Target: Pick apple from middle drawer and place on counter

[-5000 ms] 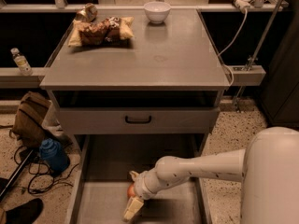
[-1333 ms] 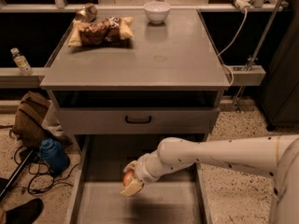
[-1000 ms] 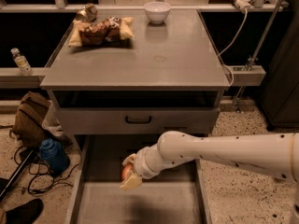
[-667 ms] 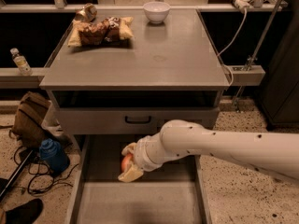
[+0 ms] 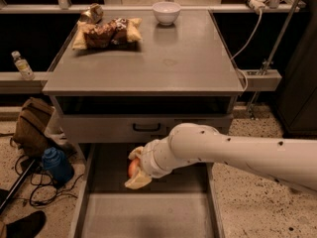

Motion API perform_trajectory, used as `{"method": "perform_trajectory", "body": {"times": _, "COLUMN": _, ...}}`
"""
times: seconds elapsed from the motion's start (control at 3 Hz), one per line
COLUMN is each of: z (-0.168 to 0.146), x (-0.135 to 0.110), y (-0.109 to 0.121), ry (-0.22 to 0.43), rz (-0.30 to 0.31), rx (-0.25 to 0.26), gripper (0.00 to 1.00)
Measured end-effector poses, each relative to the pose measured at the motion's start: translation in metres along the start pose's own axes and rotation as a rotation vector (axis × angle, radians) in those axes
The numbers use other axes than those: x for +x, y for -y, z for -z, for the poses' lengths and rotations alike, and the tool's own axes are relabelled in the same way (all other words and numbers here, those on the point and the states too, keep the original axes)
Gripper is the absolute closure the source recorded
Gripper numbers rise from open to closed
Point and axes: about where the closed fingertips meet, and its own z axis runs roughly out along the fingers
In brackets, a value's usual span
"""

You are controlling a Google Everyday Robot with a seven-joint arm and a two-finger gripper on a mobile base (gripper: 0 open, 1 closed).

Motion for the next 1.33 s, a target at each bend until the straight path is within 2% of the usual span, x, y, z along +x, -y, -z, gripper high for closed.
{"method": "perform_trajectory", "body": {"times": 0.33, "z": 0.006, "x": -0.007, "y": 0.004, "ry": -0.012, "rz": 0.014, "rx": 0.001, "gripper": 1.0}}
{"method": "perform_trajectory", "body": {"times": 0.67, "z": 0.044, "x": -0.044, "y": 0.029, "ry": -0.05, "rz": 0.089, "rx": 0.047, "gripper": 1.0}}
{"method": "perform_trajectory", "body": {"times": 1.0, "z": 0.097, "x": -0.106, "y": 0.075, "ry": -0.082, "rz": 0.199, "rx": 0.111, "gripper": 1.0}}
{"method": "perform_trajectory", "body": {"times": 1.33, "z": 0.097, "x": -0.105, "y": 0.074, "ry": -0.083, "rz": 0.199, "rx": 0.11, "gripper": 1.0}}
